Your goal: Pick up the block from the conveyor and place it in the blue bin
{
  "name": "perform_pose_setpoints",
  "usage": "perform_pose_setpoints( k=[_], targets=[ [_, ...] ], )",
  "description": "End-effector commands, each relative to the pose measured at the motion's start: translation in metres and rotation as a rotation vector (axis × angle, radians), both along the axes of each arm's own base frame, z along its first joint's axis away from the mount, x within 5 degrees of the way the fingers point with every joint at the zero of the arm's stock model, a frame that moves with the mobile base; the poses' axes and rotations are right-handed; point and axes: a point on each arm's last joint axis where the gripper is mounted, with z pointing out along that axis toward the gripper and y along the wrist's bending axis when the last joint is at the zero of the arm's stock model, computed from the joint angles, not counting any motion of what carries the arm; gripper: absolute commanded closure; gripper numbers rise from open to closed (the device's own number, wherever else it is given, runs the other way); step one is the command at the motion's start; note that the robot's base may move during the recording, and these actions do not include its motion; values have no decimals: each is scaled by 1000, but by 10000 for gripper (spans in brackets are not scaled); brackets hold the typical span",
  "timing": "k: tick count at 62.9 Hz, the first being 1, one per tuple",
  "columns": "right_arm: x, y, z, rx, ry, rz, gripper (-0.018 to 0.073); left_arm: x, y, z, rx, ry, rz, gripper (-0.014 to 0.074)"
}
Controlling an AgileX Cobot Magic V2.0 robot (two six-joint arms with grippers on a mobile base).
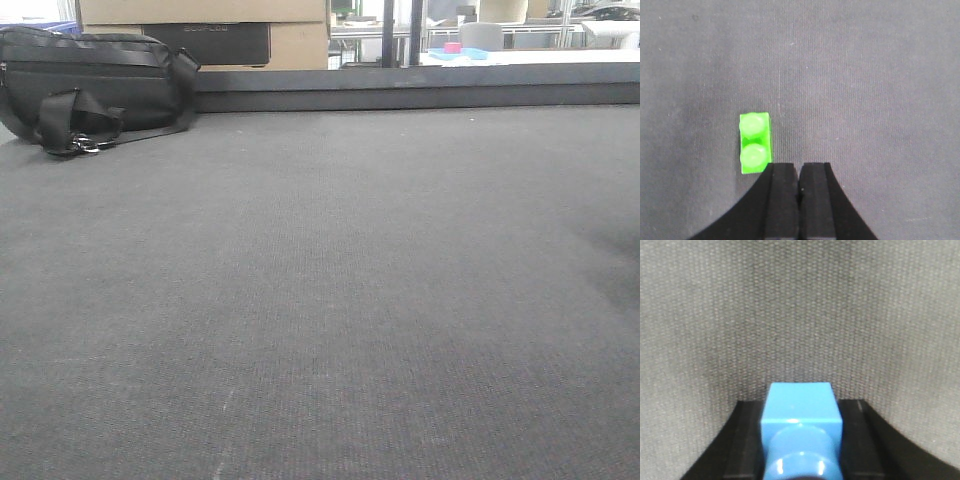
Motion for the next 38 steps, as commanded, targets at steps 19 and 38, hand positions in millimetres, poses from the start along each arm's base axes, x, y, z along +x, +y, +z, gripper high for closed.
perform_pose_setpoints(
  k=[19, 38],
  targets=[
    [5, 2, 3, 40, -41, -21, 721, 37, 3, -49, 8, 258, 35, 707],
    [5, 2, 3, 40, -43, -22, 721, 65, 4, -68, 23, 272, 31, 582]
  ],
)
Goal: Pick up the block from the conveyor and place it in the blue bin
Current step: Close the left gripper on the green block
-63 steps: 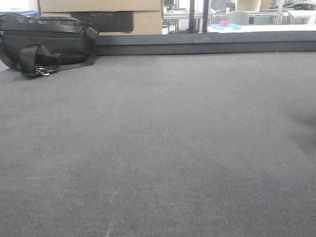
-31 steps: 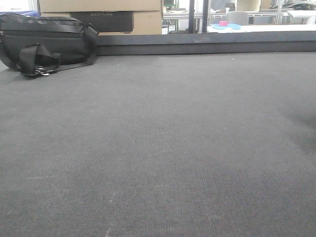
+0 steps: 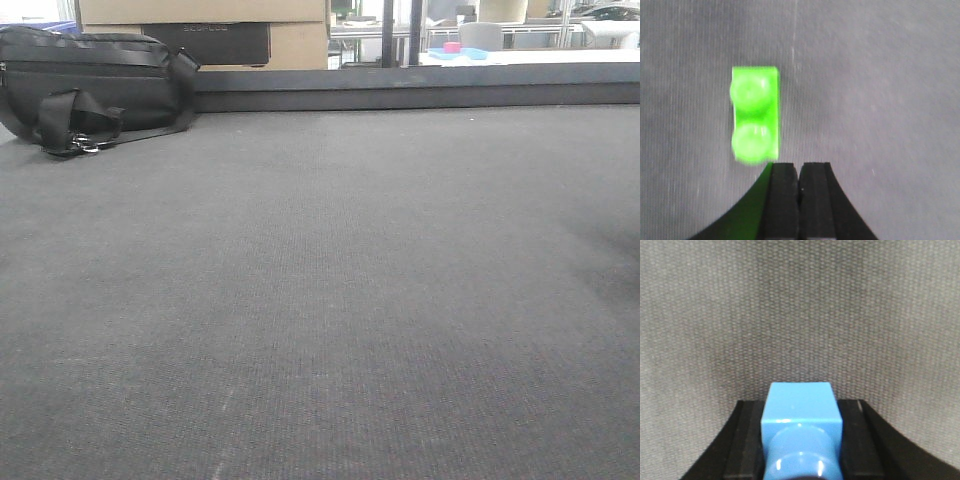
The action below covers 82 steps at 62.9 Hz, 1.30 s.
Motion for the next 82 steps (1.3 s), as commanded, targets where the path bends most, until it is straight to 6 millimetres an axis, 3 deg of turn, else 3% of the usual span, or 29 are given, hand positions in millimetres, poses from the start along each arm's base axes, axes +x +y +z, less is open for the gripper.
perform_pose_setpoints(
  k=[1, 10, 19, 33, 50, 65, 82],
  targets=[
    [3, -1, 2, 0, -18, 2, 721, 6, 0, 2, 4, -44, -9, 545],
    [3, -1, 2, 0, -18, 2, 721, 10, 1, 0, 27, -64, -17, 312],
    [3, -1, 2, 0, -18, 2, 721, 15, 2, -10, 32, -25, -19, 215],
    [3, -1, 2, 0, -18, 2, 721, 23, 5, -24, 28, 11, -8, 205],
    [3, -1, 2, -1, -25, 1, 721, 24, 26, -33, 21, 44, 62, 205],
    [5, -1, 3, -1, -39, 0, 721, 26, 26, -40, 22, 65, 44, 205],
    [5, -1, 3, -1, -42, -1, 721, 34, 26, -61, 11, 128, 46, 205]
  ],
)
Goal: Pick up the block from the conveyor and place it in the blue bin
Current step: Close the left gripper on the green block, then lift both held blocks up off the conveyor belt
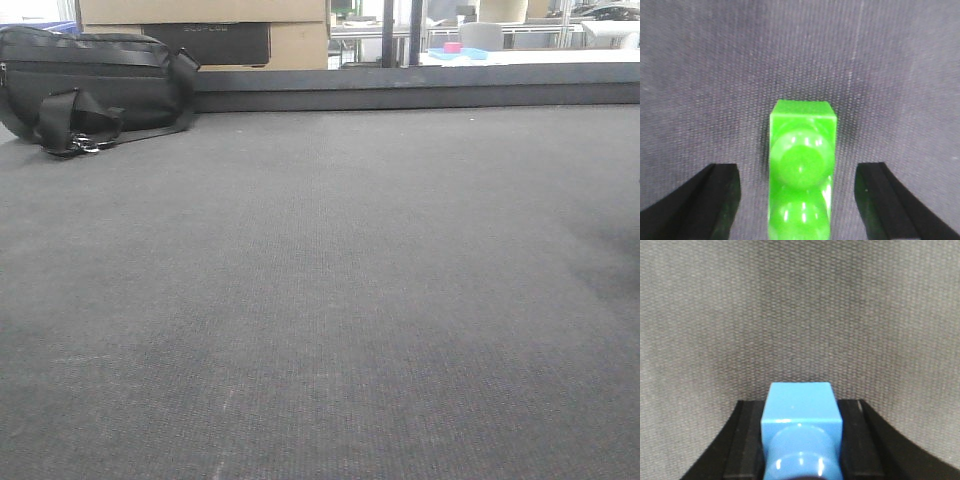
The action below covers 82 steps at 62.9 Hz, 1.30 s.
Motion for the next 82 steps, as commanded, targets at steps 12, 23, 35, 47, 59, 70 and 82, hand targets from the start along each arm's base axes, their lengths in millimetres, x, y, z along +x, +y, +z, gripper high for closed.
perform_pose_setpoints(
  k=[12, 23, 35, 47, 59, 70, 82],
  targets=[
    [3, -1, 2, -2, -23, 2, 721, 8, 1, -17, -10, 32, 3, 218],
    [1, -1, 4, 0, -6, 3, 721, 9, 1, -14, -8, 31, 3, 370],
    [-10, 1, 31, 32, -103, -11, 721, 10, 4, -13, 29, 22, -19, 708],
    [-27, 0, 76, 37, -325, -16, 721, 7, 3, 6, 34, -59, -64, 708],
    [-49, -3, 111, 40, -620, -38, 721, -11, -10, 55, -19, -409, -122, 708],
    [-78, -7, 116, 38, -872, -69, 721, -47, -15, 78, -9, -739, -102, 708],
    [-119, -11, 95, 33, -1084, -103, 721, -100, -17, 85, 52, -981, -97, 708]
  ],
)
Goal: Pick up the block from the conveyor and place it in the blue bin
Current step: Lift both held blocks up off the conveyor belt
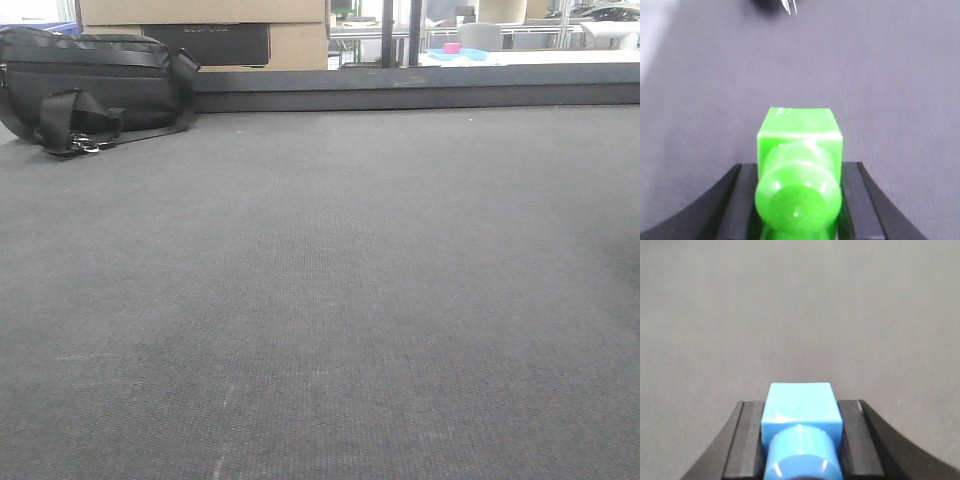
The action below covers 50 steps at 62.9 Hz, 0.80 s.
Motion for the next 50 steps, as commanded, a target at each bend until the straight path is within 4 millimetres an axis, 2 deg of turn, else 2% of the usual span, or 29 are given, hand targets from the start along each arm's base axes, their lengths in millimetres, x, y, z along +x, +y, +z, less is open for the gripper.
perform_pose_setpoints(
  k=[1, 11, 30, 40, 50],
  targets=[
    [-17, -3, -6, -7, -137, -24, 721, -25, -1, 5, 20, -132, 10, 708],
    [-41, -6, -13, -12, -299, -45, 721, -57, -4, 13, 37, -214, 7, 708],
    [-70, -7, 4, -8, -454, -45, 721, -94, -17, 38, 35, -351, -59, 708],
    [-84, -8, 7, -185, -483, -12, 721, -114, -25, 46, 26, -399, -121, 708],
    [-97, -8, 16, -70, -537, -30, 721, -142, -26, 60, -9, -524, -122, 708]
  ],
)
